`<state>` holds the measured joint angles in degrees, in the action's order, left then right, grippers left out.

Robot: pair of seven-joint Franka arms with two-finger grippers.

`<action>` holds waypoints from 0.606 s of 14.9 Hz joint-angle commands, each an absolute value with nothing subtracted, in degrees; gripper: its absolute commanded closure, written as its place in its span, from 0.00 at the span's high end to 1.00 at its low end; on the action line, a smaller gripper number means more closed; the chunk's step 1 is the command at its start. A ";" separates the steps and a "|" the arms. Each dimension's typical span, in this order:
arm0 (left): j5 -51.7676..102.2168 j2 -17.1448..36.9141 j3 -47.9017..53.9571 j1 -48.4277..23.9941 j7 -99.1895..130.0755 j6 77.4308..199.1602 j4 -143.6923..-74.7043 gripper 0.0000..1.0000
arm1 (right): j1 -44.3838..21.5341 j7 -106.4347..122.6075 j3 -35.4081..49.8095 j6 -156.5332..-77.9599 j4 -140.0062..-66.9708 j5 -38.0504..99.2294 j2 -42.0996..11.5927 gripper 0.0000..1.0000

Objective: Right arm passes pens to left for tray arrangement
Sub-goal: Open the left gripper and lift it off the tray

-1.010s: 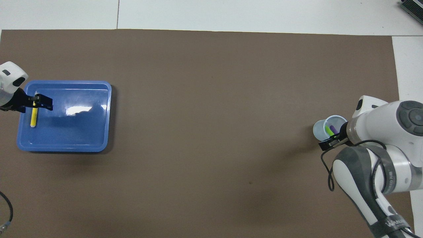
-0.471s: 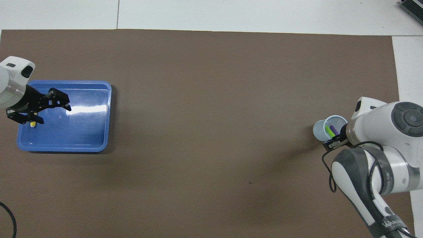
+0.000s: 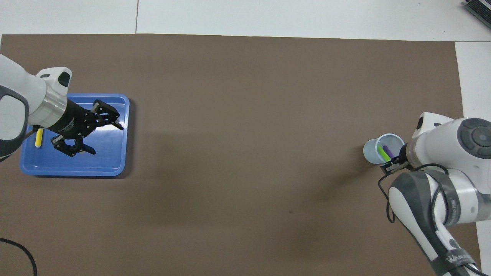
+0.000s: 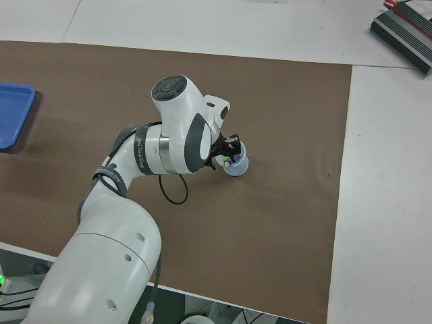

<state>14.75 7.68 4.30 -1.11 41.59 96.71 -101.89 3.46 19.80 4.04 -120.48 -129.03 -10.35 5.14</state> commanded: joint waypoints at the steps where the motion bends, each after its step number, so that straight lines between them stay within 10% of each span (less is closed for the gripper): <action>1: 18.43 4.92 3.43 -7.10 51.30 96.94 -104.33 1.00 | 4.66 20.57 4.75 -121.55 -129.55 -11.51 5.01 0.57; 9: 26.97 3.08 3.52 -16.43 69.23 100.45 -104.41 1.00 | 4.66 20.65 4.75 -121.82 -129.64 -11.87 4.75 0.46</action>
